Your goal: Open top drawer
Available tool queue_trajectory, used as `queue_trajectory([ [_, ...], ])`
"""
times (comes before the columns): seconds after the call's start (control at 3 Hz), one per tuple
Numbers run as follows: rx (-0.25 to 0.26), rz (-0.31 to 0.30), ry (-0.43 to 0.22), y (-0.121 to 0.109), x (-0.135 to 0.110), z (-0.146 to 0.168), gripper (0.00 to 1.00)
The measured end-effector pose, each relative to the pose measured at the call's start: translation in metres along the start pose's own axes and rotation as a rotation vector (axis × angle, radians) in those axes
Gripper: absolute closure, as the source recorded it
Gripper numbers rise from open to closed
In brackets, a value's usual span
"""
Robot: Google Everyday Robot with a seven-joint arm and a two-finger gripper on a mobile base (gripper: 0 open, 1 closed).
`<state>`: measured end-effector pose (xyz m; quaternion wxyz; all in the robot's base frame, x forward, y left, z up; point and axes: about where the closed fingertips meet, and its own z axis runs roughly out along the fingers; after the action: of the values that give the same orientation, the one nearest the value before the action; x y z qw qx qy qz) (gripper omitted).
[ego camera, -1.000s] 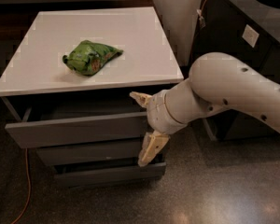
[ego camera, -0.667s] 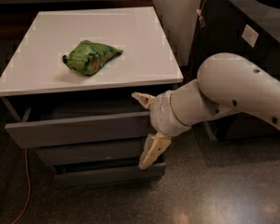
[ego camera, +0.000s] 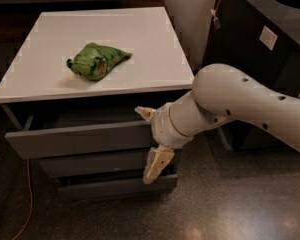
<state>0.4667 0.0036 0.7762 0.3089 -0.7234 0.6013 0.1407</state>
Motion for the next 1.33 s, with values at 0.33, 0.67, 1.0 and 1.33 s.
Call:
queue_trajectory([
  [0.33,0.002,-0.006,0.074,-0.012,0.016,0.036,0.00],
  [0.67,0.006,-0.018,0.126,-0.024,0.026,0.062,0.00],
  [1.0,-0.020,-0.010,0.199,-0.048,0.046,0.102,0.00],
  [1.33,-0.040,-0.004,0.232,-0.060,0.057,0.122,0.00],
])
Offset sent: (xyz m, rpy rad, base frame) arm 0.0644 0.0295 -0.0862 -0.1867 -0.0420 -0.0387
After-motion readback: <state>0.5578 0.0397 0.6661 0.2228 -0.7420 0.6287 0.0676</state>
